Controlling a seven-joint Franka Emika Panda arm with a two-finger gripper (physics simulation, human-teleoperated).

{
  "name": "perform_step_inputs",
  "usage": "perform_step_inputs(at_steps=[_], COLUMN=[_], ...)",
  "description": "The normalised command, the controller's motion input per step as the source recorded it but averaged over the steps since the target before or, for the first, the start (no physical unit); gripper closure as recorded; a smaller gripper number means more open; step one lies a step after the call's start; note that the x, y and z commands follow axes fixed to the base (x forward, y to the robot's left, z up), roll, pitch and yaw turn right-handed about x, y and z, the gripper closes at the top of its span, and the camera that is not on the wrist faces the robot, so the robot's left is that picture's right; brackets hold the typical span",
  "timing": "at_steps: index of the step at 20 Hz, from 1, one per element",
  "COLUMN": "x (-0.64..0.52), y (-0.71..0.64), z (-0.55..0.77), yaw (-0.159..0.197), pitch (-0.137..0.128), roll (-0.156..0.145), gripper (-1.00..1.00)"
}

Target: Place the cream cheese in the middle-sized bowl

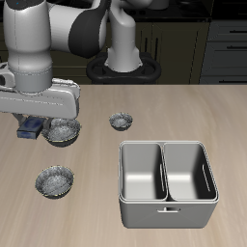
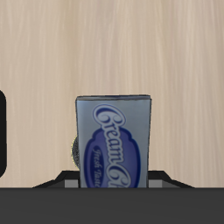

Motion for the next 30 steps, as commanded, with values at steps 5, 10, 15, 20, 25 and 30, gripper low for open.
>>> perform_step_inputs(at_steps=[5, 10, 15, 20, 25, 30], x=[0.07, 0.03, 0.07, 0.01, -0.03, -0.04], y=[-0.07, 0.0, -0.01, -0.06, -0.02, 0.13], z=[-0.31, -0.28, -0.42, -0.44, -0.23, -0.31], yaw=[-0.01, -0.005, -0.013, -0.017, -0.006, 0.018], pitch=[0.007, 0.02, 0.036, 0.039, 0.021, 0.025], roll=[-0.021, 0.005, -0.014, -0.007, -0.001, 0.012], gripper=[1.0, 1.0, 1.0, 1.0, 1.0, 1.0])
